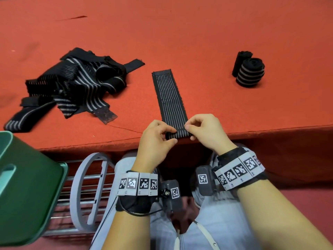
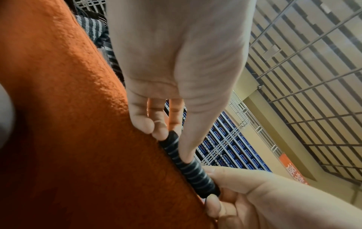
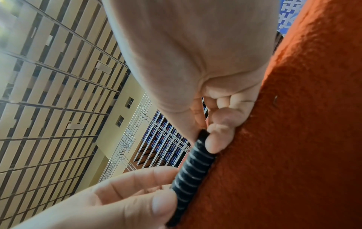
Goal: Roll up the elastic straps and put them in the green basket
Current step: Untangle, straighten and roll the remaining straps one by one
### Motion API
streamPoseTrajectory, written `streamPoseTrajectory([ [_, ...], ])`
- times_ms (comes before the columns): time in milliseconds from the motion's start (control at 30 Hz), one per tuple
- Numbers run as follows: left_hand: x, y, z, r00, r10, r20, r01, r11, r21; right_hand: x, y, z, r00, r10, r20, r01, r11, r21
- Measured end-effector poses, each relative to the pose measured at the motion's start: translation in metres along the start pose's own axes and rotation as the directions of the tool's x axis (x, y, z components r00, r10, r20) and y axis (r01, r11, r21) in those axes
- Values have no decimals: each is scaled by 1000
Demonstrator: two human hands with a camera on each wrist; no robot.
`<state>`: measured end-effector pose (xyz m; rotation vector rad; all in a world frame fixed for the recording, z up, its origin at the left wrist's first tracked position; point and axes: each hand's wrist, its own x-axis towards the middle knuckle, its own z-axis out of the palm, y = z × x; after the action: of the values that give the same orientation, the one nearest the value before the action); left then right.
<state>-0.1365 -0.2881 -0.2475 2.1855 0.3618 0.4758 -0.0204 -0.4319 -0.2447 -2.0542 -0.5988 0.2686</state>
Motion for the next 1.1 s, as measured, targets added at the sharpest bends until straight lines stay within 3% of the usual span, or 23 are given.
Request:
streamPoseTrajectory([
  [200, 1, -3, 2, 1000, 19, 14, -20, 992, 122, 0, 3, 0, 992, -129, -4, 127, 983, -134],
  [333, 2, -4, 3, 999, 39, 10, -40, 985, 170, -1, 1, -7, 962, -248, 116, 268, 940, -213],
  [500, 3, -4, 2, 998, 63, 22, -67, 976, 209, -4, 3, -12, 943, -262, 206, 313, 909, -274],
  [800, 10, -1, -6, 998, 40, 38, -47, 975, 219, 3, -1, -14, 965, -204, 166, 238, 946, -221],
  [1100, 23, 7, -9, 997, -23, 72, 4, 966, 259, 15, -5, -14, 965, -151, 215, 194, 962, -192],
])
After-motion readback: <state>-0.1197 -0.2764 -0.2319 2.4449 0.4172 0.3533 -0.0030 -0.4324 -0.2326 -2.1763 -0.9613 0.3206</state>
